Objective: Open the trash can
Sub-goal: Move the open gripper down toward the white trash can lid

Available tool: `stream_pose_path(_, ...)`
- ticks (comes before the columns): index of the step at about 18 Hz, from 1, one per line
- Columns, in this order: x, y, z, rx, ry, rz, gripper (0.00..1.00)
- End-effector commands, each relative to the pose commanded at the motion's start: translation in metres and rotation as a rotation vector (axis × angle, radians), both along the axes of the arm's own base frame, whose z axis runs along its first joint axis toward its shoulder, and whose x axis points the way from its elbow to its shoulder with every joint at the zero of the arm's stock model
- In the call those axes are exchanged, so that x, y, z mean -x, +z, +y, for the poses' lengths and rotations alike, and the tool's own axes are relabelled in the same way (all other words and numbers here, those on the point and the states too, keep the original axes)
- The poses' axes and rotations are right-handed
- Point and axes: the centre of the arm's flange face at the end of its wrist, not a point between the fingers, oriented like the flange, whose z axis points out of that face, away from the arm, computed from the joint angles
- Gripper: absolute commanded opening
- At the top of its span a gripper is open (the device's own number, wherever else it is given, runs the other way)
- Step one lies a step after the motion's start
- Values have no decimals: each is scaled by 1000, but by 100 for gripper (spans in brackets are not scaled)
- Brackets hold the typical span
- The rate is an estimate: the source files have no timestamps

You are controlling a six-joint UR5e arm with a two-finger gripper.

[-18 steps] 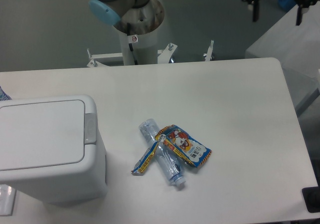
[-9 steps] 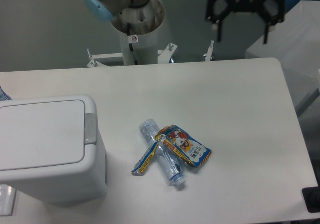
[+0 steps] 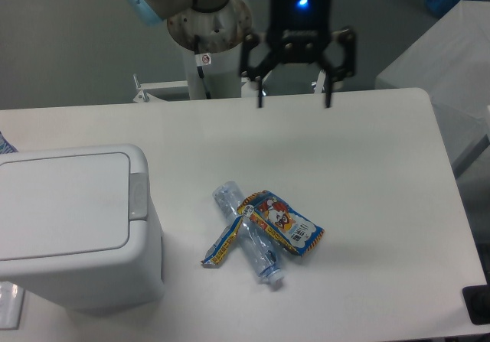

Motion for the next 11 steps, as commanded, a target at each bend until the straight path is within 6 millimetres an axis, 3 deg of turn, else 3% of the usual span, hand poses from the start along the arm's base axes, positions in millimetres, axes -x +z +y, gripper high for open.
stream_pose_path(5, -23, -32, 49, -83, 115, -78, 100)
stream_pose_path(11, -44, -61, 82, -49, 70, -126, 100)
